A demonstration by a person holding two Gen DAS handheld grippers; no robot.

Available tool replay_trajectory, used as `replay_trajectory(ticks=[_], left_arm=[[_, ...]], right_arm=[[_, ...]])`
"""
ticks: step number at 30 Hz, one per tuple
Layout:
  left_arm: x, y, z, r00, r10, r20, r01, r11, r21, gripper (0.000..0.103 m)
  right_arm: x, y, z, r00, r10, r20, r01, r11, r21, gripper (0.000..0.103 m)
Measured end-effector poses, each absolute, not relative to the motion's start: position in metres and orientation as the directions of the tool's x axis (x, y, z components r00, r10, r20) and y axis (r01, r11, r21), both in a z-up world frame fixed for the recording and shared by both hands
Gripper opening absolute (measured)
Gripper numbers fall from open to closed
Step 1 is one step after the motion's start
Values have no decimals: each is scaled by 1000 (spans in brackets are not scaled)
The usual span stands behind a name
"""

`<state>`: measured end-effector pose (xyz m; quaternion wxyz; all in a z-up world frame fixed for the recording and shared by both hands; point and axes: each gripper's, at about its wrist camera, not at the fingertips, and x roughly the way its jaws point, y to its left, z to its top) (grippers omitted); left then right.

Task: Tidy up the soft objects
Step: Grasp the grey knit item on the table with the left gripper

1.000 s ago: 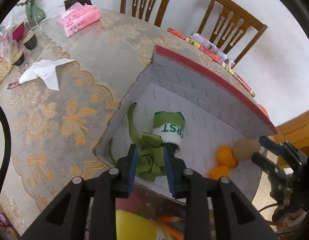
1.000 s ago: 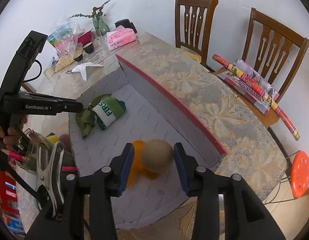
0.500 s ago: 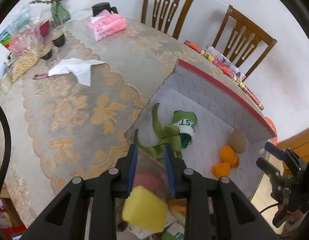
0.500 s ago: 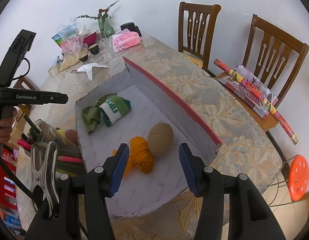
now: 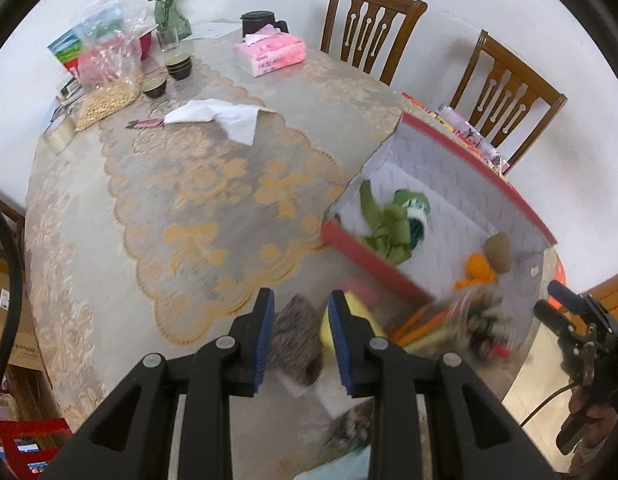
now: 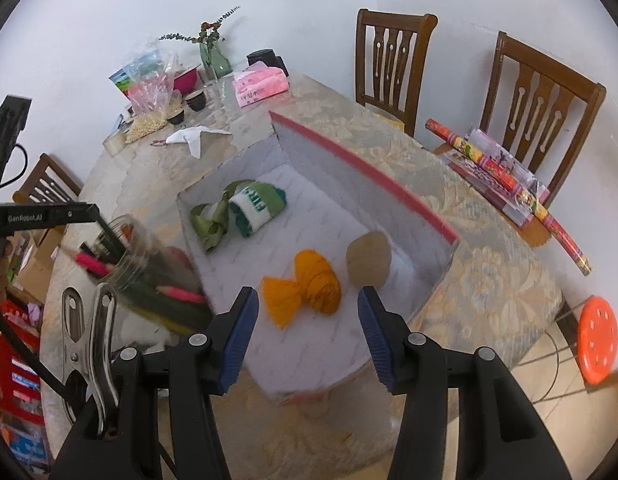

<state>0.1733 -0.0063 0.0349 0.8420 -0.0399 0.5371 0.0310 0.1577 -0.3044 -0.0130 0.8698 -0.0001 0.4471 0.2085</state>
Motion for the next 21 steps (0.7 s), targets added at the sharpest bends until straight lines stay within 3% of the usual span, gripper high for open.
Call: replay_trajectory(ticks=[11,21], left_arm=[[141,10,6,400,-42,-916,-62,995,-73,46],[143,22,-26,382,-77,-921,-68,991,-111,47]], right_arm=[[99,-282,-4,525,308,-793,-315,936,155,53],[47,-261,-11,508,287,-813,-287,945,154,53]])
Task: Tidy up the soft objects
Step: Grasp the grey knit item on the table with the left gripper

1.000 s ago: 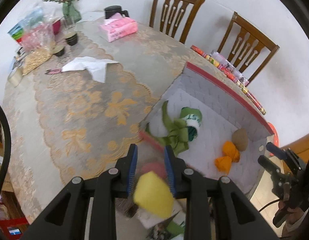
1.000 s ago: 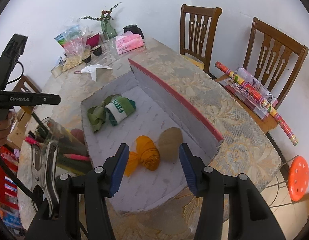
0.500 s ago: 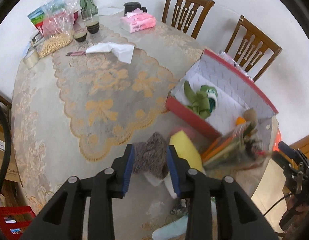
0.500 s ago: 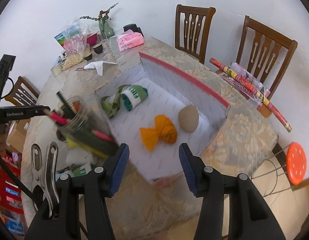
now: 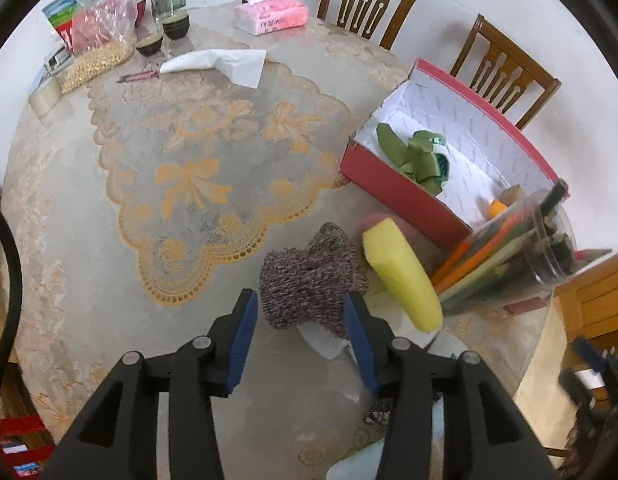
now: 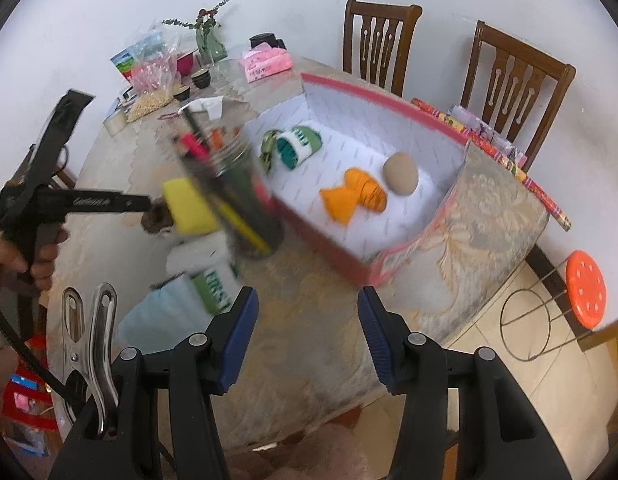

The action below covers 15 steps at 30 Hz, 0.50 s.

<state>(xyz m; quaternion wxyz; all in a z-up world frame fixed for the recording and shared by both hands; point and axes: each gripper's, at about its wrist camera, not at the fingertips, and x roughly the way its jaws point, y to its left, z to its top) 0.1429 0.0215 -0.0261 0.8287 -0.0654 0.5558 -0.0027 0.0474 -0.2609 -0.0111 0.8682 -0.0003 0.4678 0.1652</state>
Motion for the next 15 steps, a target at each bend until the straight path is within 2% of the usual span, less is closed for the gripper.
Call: replay_trajectory(ticks=[9,15], left_arm=[[153,21,-33,387,-113,-915,-64,987,-149,47],[159,21,-53,349,-83,-933,-108,986,-128,47]], right_arm=[[32,-240,-14,482,319,-816,-322,931,173,53],[35,-230,-19,450,343,-824,-340,919,197,53]])
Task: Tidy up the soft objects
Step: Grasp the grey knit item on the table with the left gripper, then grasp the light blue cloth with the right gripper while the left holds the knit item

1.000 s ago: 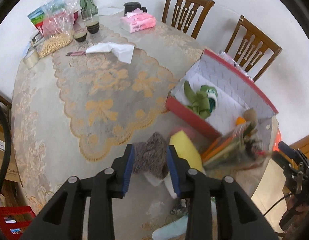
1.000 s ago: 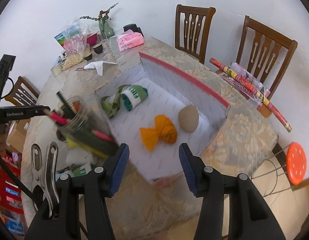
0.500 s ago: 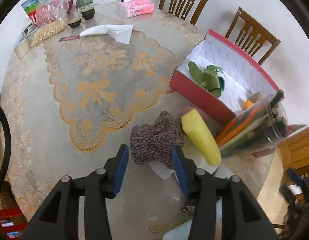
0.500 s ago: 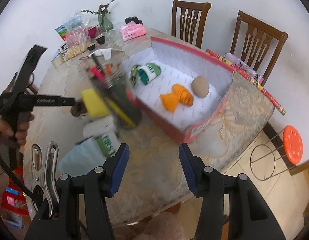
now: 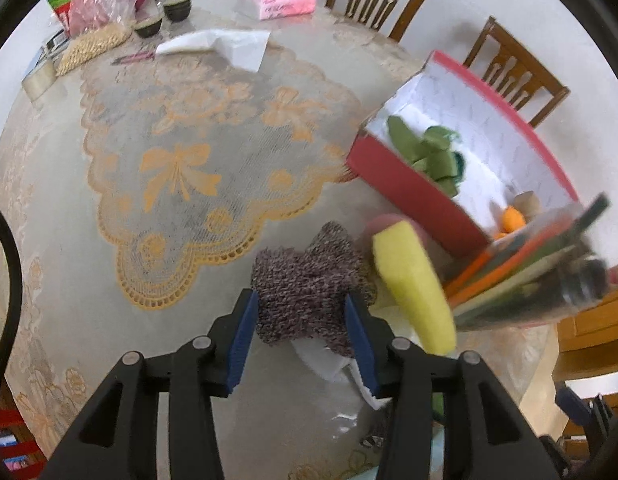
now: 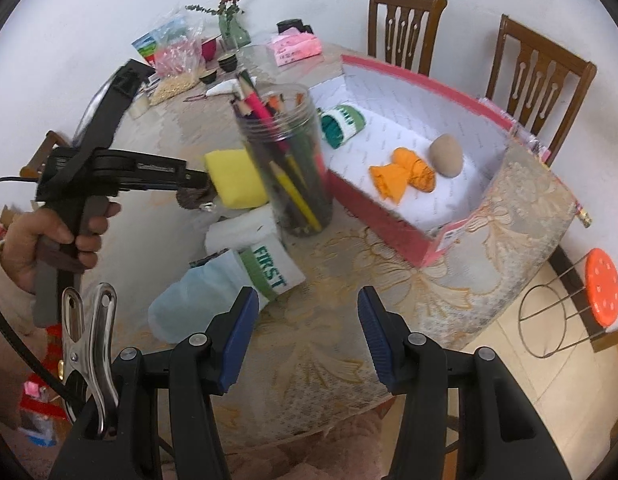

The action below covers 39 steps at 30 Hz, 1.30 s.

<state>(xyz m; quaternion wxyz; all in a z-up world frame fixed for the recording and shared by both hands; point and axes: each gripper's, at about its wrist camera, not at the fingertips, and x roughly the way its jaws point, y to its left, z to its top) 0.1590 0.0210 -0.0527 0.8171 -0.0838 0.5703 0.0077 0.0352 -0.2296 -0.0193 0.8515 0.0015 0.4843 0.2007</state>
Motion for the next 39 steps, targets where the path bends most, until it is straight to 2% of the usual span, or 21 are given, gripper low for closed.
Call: replay_trajectory(ticks=[12,17,20,39], left_arm=[[163,18,-60,376,-63,-925,-117,987,-114,46],[156,16,-53,425,-73,-902,-91,988,-123,16],[151,17,-45,450,-85,-889,-78,988,-134,6],[88,38,-3,524,-109,-845,-130,970,-206,4]], right_arm=[[35,-219,-30,409,355,-841,-385,902,194,53],[36,-218,-33,400,360,-843,-392,898,197,53],[37,-216,-34,394,364,-844,-399,895,199,53],[40,-187,-41,326,430,-842,-520,825,221,53]])
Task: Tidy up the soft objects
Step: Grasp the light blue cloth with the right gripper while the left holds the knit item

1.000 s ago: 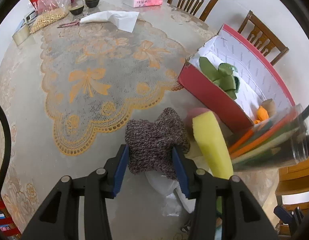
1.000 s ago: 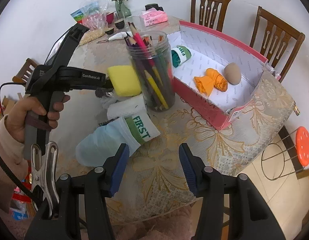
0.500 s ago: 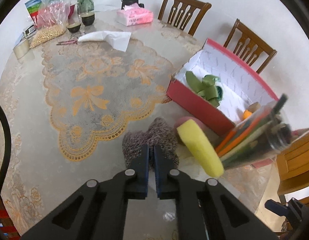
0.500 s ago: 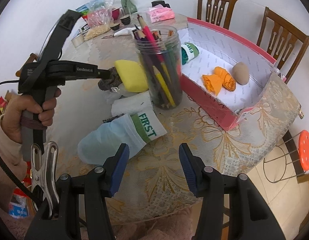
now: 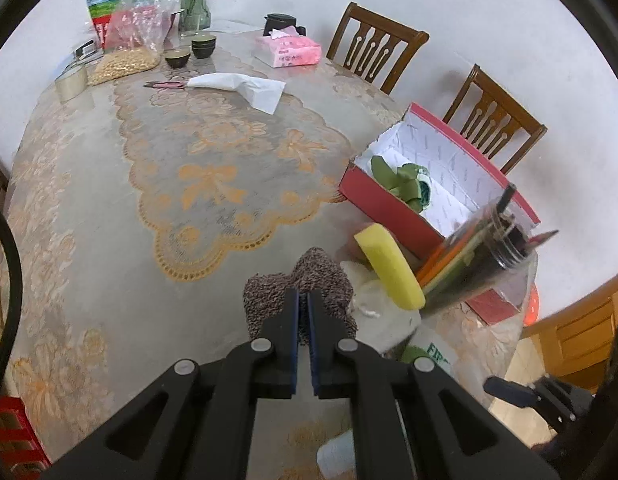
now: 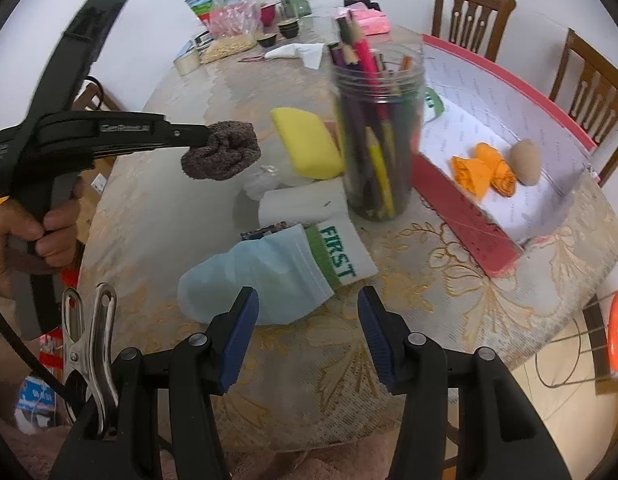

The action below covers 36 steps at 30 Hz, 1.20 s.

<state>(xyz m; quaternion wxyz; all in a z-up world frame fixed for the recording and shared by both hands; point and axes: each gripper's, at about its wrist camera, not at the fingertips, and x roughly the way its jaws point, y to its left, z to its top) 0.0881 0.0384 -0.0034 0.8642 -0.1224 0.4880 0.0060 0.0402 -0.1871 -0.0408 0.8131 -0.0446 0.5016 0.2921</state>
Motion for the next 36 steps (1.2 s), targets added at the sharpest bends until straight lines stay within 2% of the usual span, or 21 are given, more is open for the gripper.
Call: replay_trajectory(ticks=[13,15,17,20,24,36], left_arm=[[58,50,5,532,-112,-839,-167,958,-234,4],[56,51,5,533,-109,-839,-170,958,-232,4],[55,51,6,533,-105,-839,-170,959,-228,4],[55,50,6,534,-102,-839,-164,961,-221,4],[54,49,9,538,-103,-836,-155,963,-219,4],[57,40,29,572,-105,-814,-119,971,-209,4]], right_arm=[[54,-155,-59,292,439,-850,-585,785,204,53],[53,-152,-60,291,438,-850,-593,780,199,42],[51,-150,-60,294,440,-849,-601,776,194,24],[47,-151,-57,291,452,-843,-617,762,195,10],[43,-153,-49,293,476,-829,-631,748,206,4],[30,-175,-16,328,522,-787,-629,742,231,3]])
